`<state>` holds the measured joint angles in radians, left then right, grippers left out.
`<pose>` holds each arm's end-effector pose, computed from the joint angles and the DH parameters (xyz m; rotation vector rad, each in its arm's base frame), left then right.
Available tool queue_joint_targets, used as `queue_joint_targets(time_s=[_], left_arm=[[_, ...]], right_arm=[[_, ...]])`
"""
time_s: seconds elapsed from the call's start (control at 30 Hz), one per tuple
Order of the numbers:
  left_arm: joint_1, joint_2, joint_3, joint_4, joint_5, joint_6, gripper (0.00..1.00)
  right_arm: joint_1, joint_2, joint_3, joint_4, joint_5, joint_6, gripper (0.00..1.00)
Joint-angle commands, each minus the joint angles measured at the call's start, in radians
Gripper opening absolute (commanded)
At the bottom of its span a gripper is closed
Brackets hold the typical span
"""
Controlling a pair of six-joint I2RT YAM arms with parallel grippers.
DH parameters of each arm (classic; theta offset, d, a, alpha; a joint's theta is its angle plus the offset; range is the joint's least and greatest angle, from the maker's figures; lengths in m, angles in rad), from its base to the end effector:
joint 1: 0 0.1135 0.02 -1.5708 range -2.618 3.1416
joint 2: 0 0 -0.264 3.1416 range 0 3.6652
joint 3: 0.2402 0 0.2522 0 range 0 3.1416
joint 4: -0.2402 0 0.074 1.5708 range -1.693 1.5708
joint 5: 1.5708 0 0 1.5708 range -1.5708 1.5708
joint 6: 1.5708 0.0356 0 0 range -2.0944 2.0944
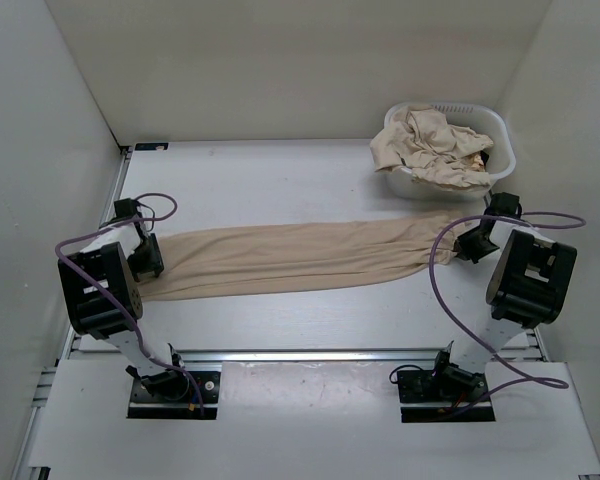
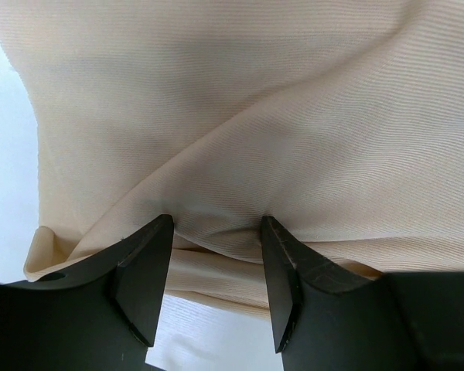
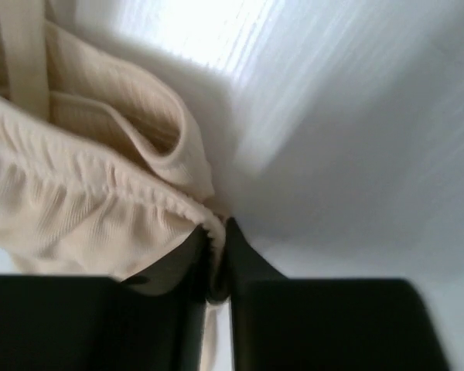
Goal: Fold and stack the trousers
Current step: Fold the trousers
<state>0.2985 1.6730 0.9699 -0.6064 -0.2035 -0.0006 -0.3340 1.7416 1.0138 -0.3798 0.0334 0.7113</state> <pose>0.2853 0.0953 0.1583 -0.4695 2.8554 0.3486 0.3176 -0.1115 0.1575 1.3467 2.3165 0.0745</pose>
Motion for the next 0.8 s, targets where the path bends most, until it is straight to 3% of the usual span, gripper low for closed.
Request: queue_joint_targets(time_s=[0.0, 0.03, 0.1, 0.3, 0.47, 0.57, 0.7, 0.77], left_arm=[[0.001, 0.022, -0.007, -0.085, -0.024, 0.001, 0.61], [0.001, 0.022, 0.003, -0.085, -0.024, 0.001, 0.61], [0.001, 0.022, 0.012, -0.096, -0.024, 0.001, 0.61], [0.001, 0.013, 0.032, -0.127, -0.005, 0.001, 0.62], [0.001, 0.013, 0.055, -0.139, 0.015, 0.001, 0.62], [-0.009, 0.013, 0.066, -0.148, 0.024, 0.001, 0.62], [-0.029, 0.024, 0.075, -0.148, 0.024, 0.001, 0.62], [-0.039, 0.024, 0.075, -0.158, 0.01, 0.001, 0.62]], right_arm=[[-0.005, 0.078, -0.049, -0.007, -0.047, 0.022, 0.12], [-0.005, 0.078, -0.049, -0.007, -0.047, 0.013, 0.0], [-0.005, 0.078, -0.04, -0.027, -0.034, -0.012, 0.0], [-0.005, -0.129, 0.045, -0.135, 0.26, -0.102, 0.0], [0.016, -0.29, 0.115, -0.223, 0.325, -0.216, 0.0], [0.159, -0.329, 0.115, -0.251, 0.353, -0.225, 0.0], [0.549, -0.283, 0.115, -0.298, 0.544, -0.15, 0.0], [0.558, -0.271, 0.1, -0.344, 0.577, -0.07, 0.0]])
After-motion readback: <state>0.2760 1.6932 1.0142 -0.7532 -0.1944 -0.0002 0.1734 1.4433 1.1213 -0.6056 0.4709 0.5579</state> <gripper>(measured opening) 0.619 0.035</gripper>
